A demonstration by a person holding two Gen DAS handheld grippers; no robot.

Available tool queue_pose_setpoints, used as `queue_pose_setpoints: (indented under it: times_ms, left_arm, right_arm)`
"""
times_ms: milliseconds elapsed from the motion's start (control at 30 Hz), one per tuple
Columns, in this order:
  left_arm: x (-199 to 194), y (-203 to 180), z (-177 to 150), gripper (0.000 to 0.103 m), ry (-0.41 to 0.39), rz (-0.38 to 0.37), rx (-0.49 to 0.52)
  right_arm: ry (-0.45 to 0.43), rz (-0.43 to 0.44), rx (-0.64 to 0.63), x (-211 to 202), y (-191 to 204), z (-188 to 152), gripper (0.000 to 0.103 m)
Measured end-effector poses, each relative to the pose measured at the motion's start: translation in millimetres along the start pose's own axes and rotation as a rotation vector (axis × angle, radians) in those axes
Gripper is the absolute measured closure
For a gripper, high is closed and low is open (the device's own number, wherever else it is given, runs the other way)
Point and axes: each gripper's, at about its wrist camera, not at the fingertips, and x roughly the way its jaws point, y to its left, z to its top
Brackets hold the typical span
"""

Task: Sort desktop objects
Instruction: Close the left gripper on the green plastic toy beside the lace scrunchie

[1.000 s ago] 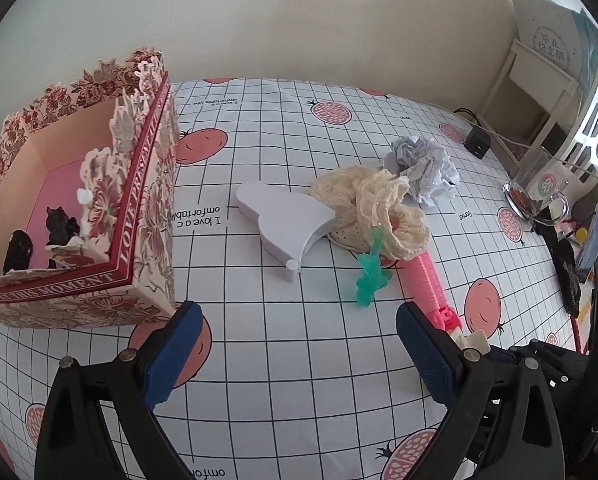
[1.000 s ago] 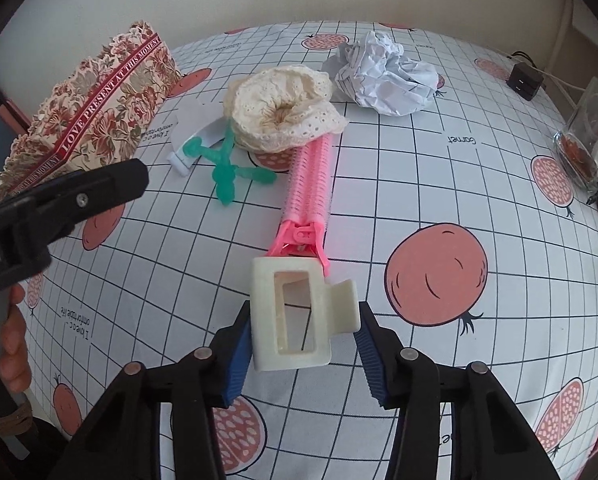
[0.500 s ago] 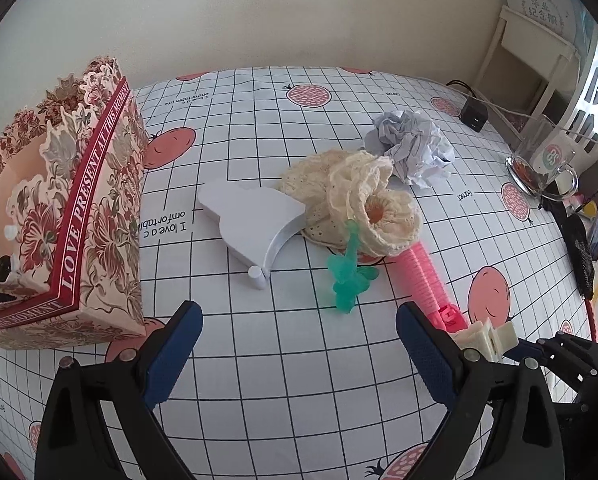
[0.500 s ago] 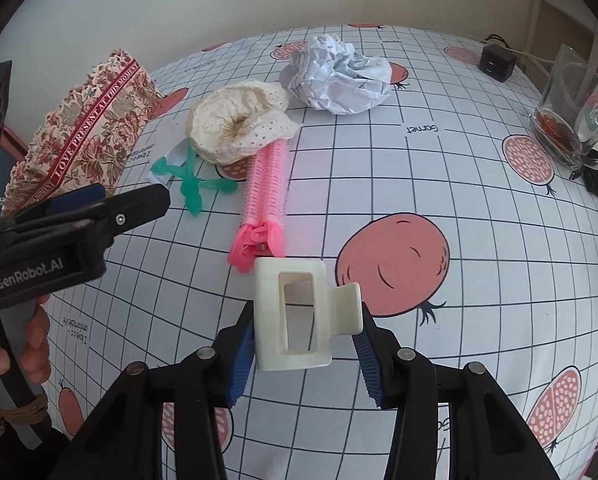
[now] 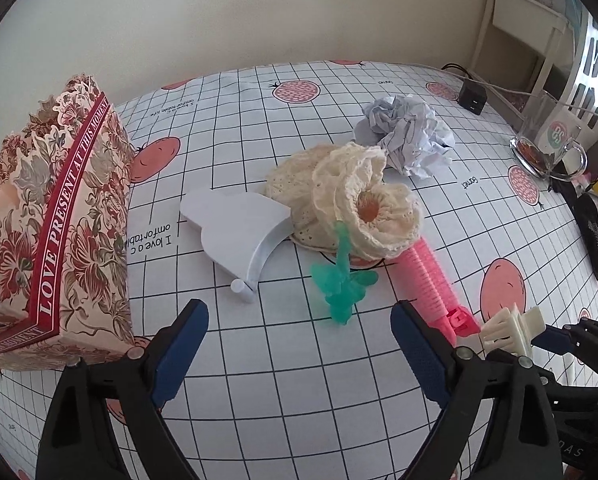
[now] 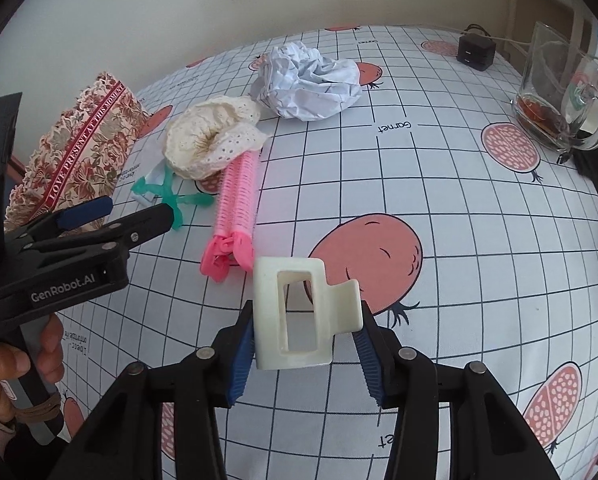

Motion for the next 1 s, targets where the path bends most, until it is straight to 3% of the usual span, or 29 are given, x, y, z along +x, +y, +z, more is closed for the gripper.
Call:
queue_pose_setpoints:
  times_ms: [567, 700, 1000]
  left_arm:
    - [12.2, -1.3, 2.9, 0.045, 0.012, -0.030, 0.010]
    - [15.4, -5.6, 3.2, 0.072, 0.020, -0.042, 0.026]
    - [11.4, -11.5, 5.5, 0.089, 0.011, -0.061, 0.053]
  right_arm:
    - [-0.011, 0.012, 0.011, 0.9, -1.3, -2.3, 0.052]
    - [-0.012, 0.011, 0.012, 1.0, -0.7, -2.6, 0.052]
    - [-0.011, 0.006, 0.012, 1.4, 0.4, -4.0, 0.052]
